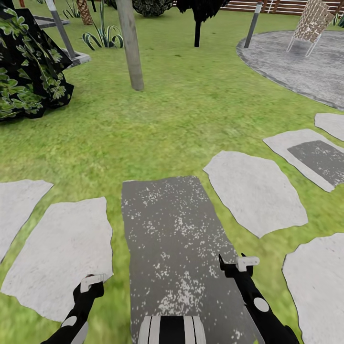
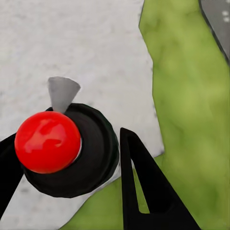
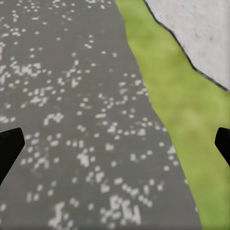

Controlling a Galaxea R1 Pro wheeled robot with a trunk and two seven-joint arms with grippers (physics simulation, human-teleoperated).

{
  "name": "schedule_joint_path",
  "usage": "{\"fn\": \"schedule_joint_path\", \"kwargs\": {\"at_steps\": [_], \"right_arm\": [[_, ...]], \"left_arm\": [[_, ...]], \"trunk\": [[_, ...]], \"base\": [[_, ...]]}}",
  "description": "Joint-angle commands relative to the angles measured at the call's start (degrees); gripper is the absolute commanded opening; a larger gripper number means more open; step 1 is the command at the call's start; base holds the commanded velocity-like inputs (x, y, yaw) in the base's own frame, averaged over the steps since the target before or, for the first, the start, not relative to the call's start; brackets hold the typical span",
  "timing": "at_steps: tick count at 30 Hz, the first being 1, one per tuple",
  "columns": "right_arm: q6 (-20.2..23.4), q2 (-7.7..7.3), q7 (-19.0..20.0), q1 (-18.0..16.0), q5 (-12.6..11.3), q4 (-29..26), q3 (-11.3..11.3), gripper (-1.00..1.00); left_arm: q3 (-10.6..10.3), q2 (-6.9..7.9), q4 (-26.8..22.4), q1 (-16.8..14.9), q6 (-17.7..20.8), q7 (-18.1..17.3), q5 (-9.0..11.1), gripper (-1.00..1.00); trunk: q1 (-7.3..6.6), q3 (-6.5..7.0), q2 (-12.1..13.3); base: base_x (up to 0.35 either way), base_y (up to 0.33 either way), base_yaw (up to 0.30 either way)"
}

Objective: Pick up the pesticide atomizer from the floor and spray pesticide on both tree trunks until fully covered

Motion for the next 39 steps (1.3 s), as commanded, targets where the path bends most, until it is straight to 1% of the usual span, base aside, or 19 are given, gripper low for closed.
{"fn": "schedule_joint_path", "kwargs": {"at_steps": [1, 17, 39], "right_arm": [[-0.2, -0.01, 0.0, 0.0, 0.2, 0.0, 0.0, 1.0], [-0.2, -0.01, 0.0, 0.0, 0.2, 0.1, 0.0, 1.0], [-0.1, -0.01, 0.0, 0.0, 0.2, 0.1, 0.1, 1.0]], "left_arm": [[-0.2, 0.02, 0.0, 0.0, -0.2, 0.1, 0.4, -1.0], [-0.2, 0.03, 0.0, 0.0, -0.2, 0.1, 0.5, -1.0], [-0.2, 0.02, -0.3, 0.0, -0.3, 0.0, 0.3, -1.0]], "trunk": [[-0.01, -0.03, 0.0], [-0.01, -0.03, 0.0], [-0.58, 4.84, 0.3]], "base": [[0.0, 0.0, 0.0], [0.0, 0.0, 0.0], [0.0, 0.0, 0.0]]}}
